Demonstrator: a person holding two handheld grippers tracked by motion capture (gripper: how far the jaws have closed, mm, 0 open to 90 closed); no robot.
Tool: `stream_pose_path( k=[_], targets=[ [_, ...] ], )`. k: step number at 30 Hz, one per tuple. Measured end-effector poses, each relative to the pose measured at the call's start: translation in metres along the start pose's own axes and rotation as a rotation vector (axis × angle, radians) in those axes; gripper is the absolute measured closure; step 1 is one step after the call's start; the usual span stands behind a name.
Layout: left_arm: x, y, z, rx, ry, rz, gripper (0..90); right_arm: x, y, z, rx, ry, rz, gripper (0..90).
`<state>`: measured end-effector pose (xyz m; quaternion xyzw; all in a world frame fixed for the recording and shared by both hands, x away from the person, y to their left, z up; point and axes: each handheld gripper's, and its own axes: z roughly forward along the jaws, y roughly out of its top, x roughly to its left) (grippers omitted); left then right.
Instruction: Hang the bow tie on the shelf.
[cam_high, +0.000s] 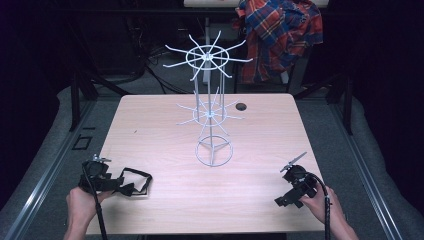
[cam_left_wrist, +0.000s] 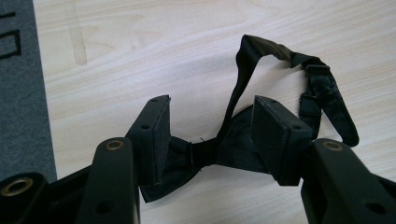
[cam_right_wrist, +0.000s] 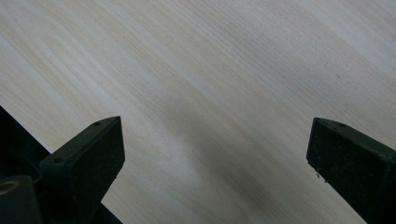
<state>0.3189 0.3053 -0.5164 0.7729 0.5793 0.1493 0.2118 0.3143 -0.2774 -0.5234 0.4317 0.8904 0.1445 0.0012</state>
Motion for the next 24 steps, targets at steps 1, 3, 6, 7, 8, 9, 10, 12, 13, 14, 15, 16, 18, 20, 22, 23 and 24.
stream_pose_path(
  k=[1, 3, 6, 7, 8, 9, 10, 12, 13, 14, 15, 16, 18, 20, 22, 23, 24],
  targets=[
    [0.000, 0.001, 0.001, -0.010, -0.001, -0.002, 51.3, 0.000, 0.001, -0.001, 0.011, 0.004, -0.007, 3.9],
    [0.000, 0.006, 0.003, -0.014, -0.008, -0.003, 53.4, 0.000, 0.000, -0.001, 0.004, -0.003, -0.002, 3.8],
    [-0.002, 0.009, 0.007, -0.002, -0.012, 0.009, 58.6, 0.001, -0.001, 0.001, -0.002, -0.006, 0.009, 3.8],
    [-0.004, 0.009, 0.009, 0.008, -0.016, 0.013, 59.6, 0.000, 0.000, 0.000, 0.015, 0.006, -0.006, 3.8],
    [-0.006, 0.010, 0.010, 0.012, -0.005, 0.018, 60.2, -0.001, 0.000, -0.001, 0.023, -0.001, -0.006, 3.9],
    [-0.006, 0.010, 0.010, 0.012, -0.005, 0.018, 61.6, -0.001, 0.000, -0.001, 0.023, -0.001, -0.006, 3.9],
    [-0.006, 0.010, 0.010, 0.021, -0.002, 0.026, 61.6, -0.001, -0.001, -0.001, 0.025, -0.004, -0.005, 3.9],
    [-0.006, 0.010, 0.011, 0.027, 0.006, 0.030, 68.0, 0.001, -0.002, 0.001, -0.005, 0.005, 0.010, 3.8],
    [-0.006, 0.010, 0.011, 0.031, 0.010, 0.029, 68.0, 0.001, -0.002, 0.001, -0.005, 0.005, 0.010, 3.8],
    [-0.006, 0.009, 0.012, 0.039, 0.012, 0.028, 73.1, 0.001, -0.001, -0.001, 0.010, -0.002, -0.010, 3.8],
    [-0.006, 0.009, 0.012, 0.041, 0.013, 0.029, 73.1, 0.001, -0.001, -0.001, 0.010, -0.002, -0.010, 3.8],
    [-0.006, 0.008, 0.013, 0.055, 0.013, 0.027, 76.9, 0.001, -0.001, -0.001, 0.013, -0.005, -0.020, 3.7],
    [-0.006, 0.007, 0.014, 0.060, 0.011, 0.031, 79.8, 0.002, -0.001, -0.001, 0.007, -0.004, -0.017, 3.7],
    [-0.007, 0.007, 0.014, 0.063, 0.008, 0.034, 83.6, 0.002, -0.001, -0.002, 0.012, -0.010, -0.021, 3.7],
    [-0.007, 0.006, 0.014, 0.062, 0.004, 0.038, 87.7, 0.001, -0.001, -0.003, 0.020, -0.013, -0.032, 3.7],
    [-0.008, 0.006, 0.013, 0.061, 0.005, 0.046, 88.7, 0.001, -0.001, -0.003, 0.018, -0.014, -0.028, 3.7],
    [-0.008, 0.006, 0.013, 0.061, 0.005, 0.046, 89.0, 0.001, -0.001, -0.003, 0.018, -0.014, -0.028, 3.7]
  ],
)
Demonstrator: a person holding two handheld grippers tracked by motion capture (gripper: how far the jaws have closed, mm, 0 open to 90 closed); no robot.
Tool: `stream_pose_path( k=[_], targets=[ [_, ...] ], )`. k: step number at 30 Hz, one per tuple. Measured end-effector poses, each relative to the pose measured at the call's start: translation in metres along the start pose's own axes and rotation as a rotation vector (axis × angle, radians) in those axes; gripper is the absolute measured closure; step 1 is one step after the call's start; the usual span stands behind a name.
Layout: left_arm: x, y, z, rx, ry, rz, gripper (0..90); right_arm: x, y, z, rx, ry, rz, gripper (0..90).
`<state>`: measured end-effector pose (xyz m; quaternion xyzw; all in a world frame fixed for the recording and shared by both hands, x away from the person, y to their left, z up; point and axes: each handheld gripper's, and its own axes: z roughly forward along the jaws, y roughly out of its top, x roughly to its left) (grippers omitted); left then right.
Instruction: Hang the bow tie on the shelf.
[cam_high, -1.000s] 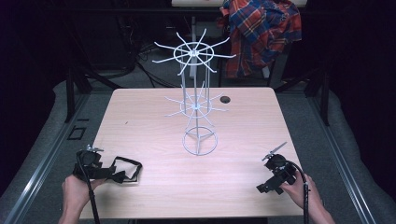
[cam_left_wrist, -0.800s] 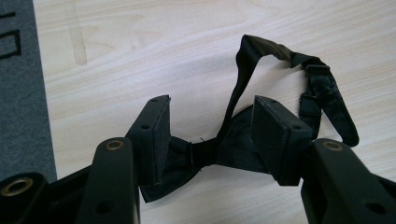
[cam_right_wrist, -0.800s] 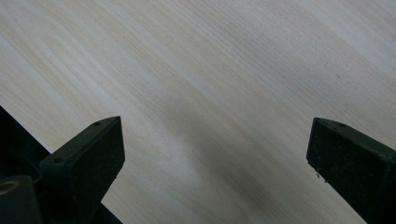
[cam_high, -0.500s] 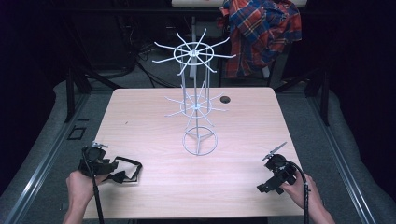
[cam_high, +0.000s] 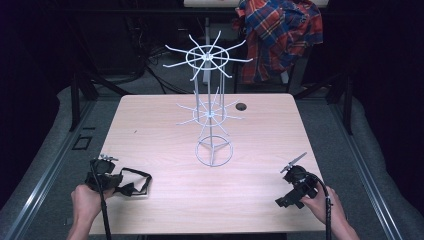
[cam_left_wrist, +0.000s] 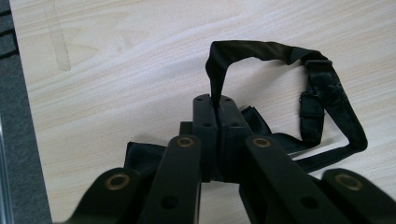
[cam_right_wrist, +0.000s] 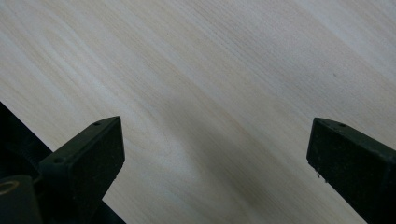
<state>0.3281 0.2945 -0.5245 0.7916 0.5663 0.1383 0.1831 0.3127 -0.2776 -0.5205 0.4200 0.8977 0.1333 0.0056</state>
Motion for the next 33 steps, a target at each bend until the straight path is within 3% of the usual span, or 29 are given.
stream_pose_path(
  k=[13, 15, 16, 17, 19, 28, 33],
  targets=[
    [-0.006, -0.001, -0.013, -0.053, 0.020, 0.071, 89.4, 0.002, 0.002, -0.001, -0.021, -0.010, -0.001, 3.8],
    [-0.005, -0.001, -0.017, -0.080, 0.002, 0.067, 89.4, 0.002, 0.001, -0.002, -0.013, -0.006, -0.003, 3.8],
    [-0.004, -0.001, -0.019, -0.091, -0.012, 0.055, 89.4, 0.003, 0.000, 0.000, -0.042, -0.005, 0.018, 3.9],
    [-0.004, -0.001, -0.021, -0.111, -0.004, 0.054, 89.4, 0.003, 0.000, -0.002, -0.021, -0.013, 0.001, 3.9],
    [-0.003, 0.000, -0.023, -0.127, -0.009, 0.051, 89.4, 0.003, 0.000, -0.001, -0.035, -0.009, 0.004, 3.9],
    [-0.011, 0.005, -0.031, -0.148, -0.021, 0.100, 89.5, 0.002, 0.002, -0.003, -0.039, -0.004, -0.020, 2.8],
    [-0.012, 0.006, -0.036, -0.176, -0.043, 0.101, 89.6, 0.003, 0.003, -0.003, -0.043, 0.002, -0.011, 1.8]
  ],
)
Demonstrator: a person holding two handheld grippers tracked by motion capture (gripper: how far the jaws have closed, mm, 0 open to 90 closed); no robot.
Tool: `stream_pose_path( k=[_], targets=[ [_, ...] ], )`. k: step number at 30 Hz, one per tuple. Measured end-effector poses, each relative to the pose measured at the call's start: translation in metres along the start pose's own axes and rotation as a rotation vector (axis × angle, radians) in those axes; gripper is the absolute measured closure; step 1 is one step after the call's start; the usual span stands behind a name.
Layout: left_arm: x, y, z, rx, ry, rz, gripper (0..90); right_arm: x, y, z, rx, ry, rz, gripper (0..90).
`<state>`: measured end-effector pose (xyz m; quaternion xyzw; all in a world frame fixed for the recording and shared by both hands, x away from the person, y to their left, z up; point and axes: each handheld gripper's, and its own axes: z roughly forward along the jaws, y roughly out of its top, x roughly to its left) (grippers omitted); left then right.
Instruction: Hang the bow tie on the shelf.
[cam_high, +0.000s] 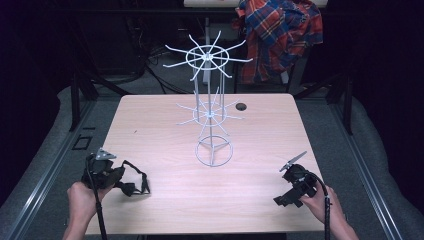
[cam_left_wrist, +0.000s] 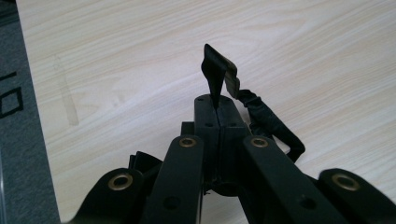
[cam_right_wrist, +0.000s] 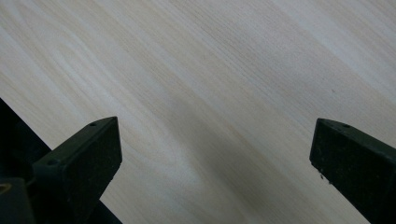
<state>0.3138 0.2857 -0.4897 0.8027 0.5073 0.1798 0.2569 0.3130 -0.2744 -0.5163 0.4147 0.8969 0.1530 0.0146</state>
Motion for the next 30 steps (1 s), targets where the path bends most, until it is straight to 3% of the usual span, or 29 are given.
stream_pose_path(
  k=[5, 14, 17, 21, 30],
  targets=[
    [-0.004, 0.004, -0.003, -0.023, -0.009, 0.018, 89.6, -0.001, 0.000, 0.000, -0.011, 0.015, 0.002, 1.8],
    [-0.012, 0.013, -0.009, -0.048, -0.033, 0.058, 89.6, 0.001, 0.000, 0.001, -0.018, -0.002, -0.009, 2.0],
    [-0.020, 0.020, -0.012, -0.055, -0.045, 0.089, 89.6, -0.001, 0.001, 0.004, 0.002, 0.013, -0.012, 2.0],
    [-0.030, 0.033, -0.017, -0.079, -0.053, 0.120, 89.7, 0.001, 0.002, 0.003, -0.025, 0.008, -0.013, 2.2],
    [-0.038, 0.050, -0.016, -0.098, -0.068, 0.150, 89.7, 0.001, 0.001, 0.002, 0.000, 0.002, -0.008, 2.5]
  ],
)
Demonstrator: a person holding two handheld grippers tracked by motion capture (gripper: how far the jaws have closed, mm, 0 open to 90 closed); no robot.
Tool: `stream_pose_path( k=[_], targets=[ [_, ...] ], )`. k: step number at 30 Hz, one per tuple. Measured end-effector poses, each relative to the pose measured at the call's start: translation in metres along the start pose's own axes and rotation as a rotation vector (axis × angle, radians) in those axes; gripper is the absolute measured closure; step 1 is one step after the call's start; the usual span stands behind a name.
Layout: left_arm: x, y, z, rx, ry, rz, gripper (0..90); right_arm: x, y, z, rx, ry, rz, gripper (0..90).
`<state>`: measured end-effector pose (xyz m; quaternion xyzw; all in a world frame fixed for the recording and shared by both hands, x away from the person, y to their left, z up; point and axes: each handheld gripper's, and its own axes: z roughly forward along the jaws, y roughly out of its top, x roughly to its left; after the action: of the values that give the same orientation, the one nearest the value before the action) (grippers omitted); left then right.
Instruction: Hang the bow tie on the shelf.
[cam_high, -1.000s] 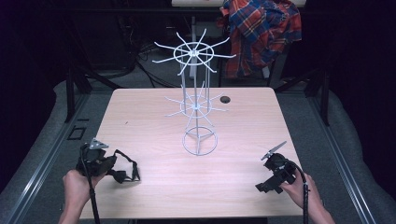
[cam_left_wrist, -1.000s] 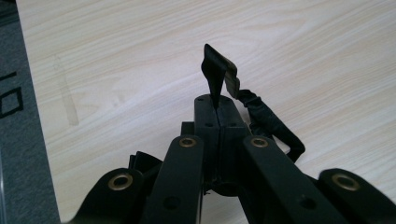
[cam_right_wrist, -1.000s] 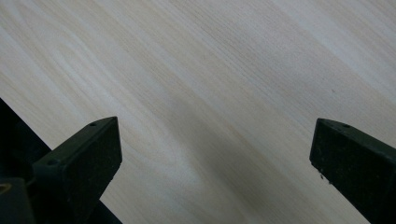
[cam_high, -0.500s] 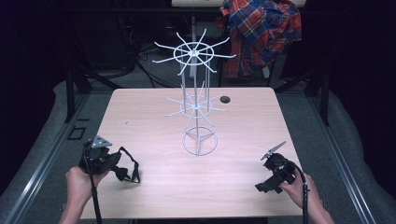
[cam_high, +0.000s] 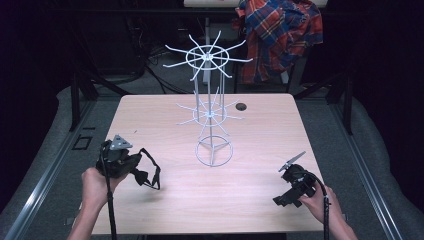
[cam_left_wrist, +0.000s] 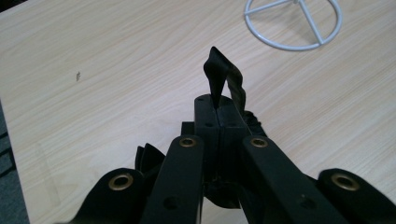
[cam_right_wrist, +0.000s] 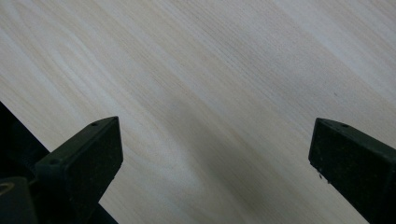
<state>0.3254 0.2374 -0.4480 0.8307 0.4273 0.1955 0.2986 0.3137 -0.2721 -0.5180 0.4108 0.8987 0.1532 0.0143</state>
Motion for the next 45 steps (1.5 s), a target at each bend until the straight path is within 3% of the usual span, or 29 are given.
stream_pose_path(
  k=[3, 17, 27, 35, 37, 45],
  targets=[
    [-0.001, 0.004, 0.002, 0.001, -0.005, 0.012, 89.7, 0.000, 0.000, 0.003, -0.008, 0.006, 0.014, 2.5],
    [-0.009, 0.025, 0.007, 0.004, -0.038, 0.061, 89.7, 0.003, 0.000, 0.001, 0.000, -0.006, -0.012, 3.0],
    [-0.016, 0.045, 0.014, -0.023, -0.068, 0.092, 89.7, 0.001, 0.000, 0.002, -0.008, -0.003, -0.010, 3.0],
    [-0.022, 0.058, 0.018, -0.034, -0.065, 0.114, 89.7, -0.001, -0.002, 0.003, -0.006, 0.003, 0.012, 3.2],
    [-0.024, 0.061, 0.017, -0.030, -0.061, 0.130, 89.7, -0.001, -0.001, -0.001, 0.003, -0.002, -0.006, 3.2],
    [-0.021, 0.067, 0.015, -0.038, -0.058, 0.139, 89.7, 0.002, -0.001, 0.000, -0.014, -0.005, 0.002, 3.5]
  ],
)
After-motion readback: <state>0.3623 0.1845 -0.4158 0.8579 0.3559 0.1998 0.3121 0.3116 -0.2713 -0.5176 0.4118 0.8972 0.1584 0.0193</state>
